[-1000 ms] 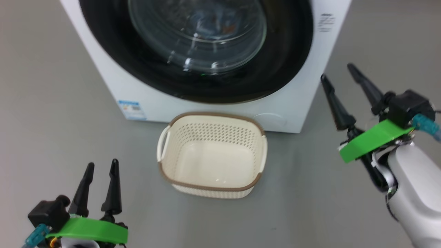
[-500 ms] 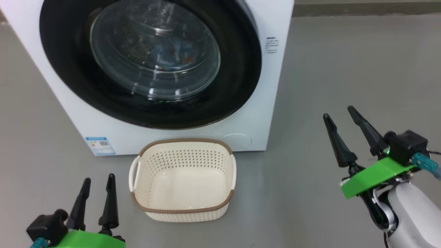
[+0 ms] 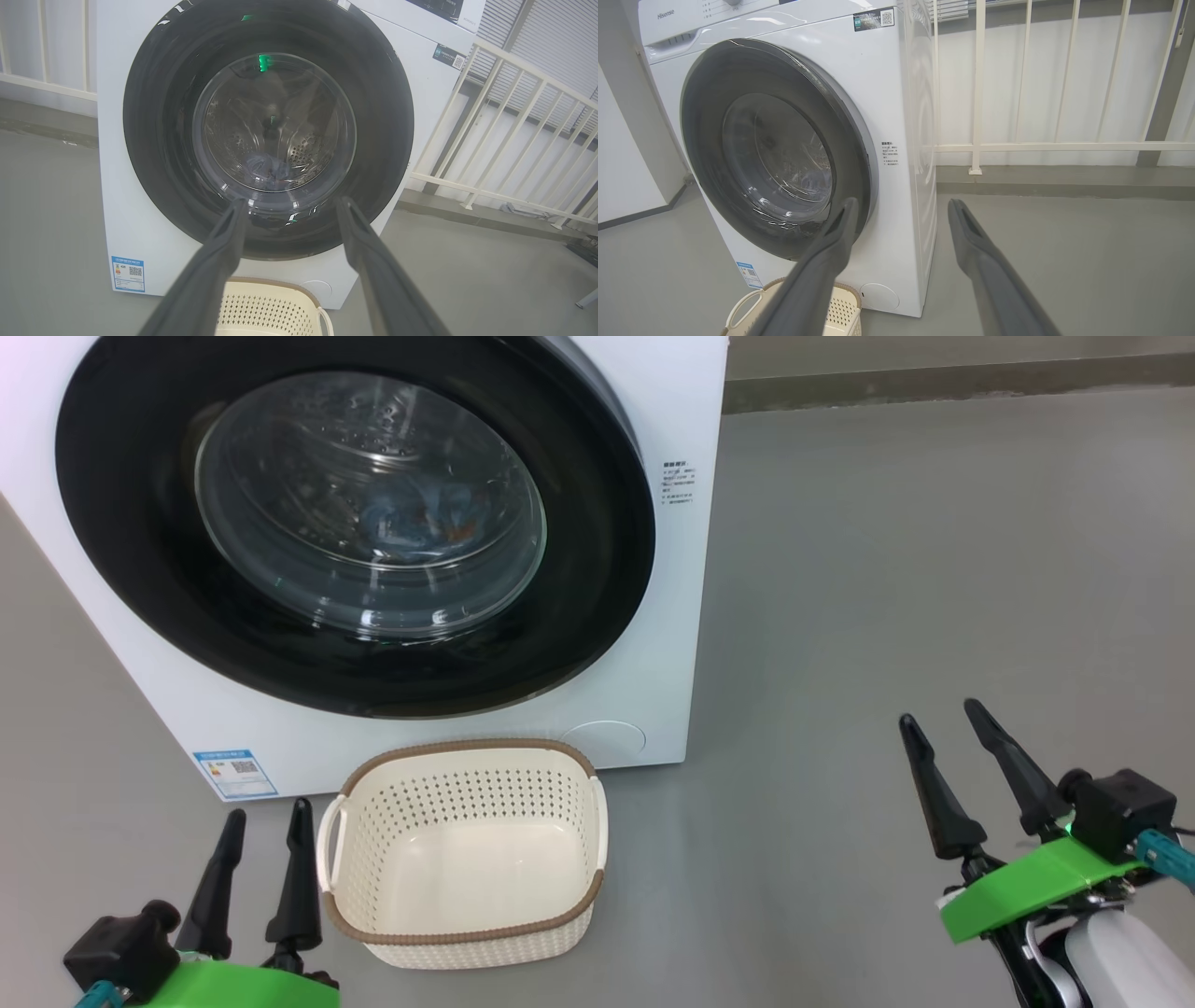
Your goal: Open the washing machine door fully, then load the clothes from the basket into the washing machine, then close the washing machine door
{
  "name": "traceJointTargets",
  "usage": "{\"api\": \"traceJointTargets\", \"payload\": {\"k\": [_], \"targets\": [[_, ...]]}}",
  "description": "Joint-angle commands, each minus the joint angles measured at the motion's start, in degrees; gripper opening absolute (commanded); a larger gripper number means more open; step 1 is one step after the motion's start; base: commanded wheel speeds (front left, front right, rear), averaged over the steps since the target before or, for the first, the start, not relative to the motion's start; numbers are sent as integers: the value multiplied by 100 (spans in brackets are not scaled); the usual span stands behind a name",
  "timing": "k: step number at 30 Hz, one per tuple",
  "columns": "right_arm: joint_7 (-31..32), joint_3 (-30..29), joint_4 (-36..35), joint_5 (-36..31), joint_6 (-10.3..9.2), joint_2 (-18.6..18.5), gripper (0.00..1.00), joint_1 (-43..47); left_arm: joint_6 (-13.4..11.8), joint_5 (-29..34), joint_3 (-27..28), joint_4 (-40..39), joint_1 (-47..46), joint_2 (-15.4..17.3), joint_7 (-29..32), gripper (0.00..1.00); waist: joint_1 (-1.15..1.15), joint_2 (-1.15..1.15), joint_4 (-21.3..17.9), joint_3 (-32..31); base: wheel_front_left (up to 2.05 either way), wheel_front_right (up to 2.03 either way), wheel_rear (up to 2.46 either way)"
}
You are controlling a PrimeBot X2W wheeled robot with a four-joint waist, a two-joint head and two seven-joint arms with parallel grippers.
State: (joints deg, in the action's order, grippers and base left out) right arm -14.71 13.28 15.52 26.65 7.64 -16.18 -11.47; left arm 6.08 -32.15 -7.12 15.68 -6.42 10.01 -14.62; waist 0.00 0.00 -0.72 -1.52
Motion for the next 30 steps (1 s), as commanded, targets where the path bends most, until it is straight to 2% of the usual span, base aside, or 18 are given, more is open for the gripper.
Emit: {"api": "traceJointTargets", "payload": {"k": [1, 8, 30], "targets": [[-29, 2, -146, -115, -15, -43, 100, 22, 22, 12, 184, -177, -72, 159, -33, 100, 0, 0, -3, -1, 0, 0, 0], [-29, -122, -170, -212, -15, 57, 100, 214, -41, 39, 200, -210, -58, 208, -34, 100, 0, 0, -31, 3, 0, 0, 0], [-29, -5, -86, -189, -15, 93, 100, 246, -85, 107, 156, -110, -41, 192, -36, 100, 0, 0, -10, -11, 0, 0, 0]]}}
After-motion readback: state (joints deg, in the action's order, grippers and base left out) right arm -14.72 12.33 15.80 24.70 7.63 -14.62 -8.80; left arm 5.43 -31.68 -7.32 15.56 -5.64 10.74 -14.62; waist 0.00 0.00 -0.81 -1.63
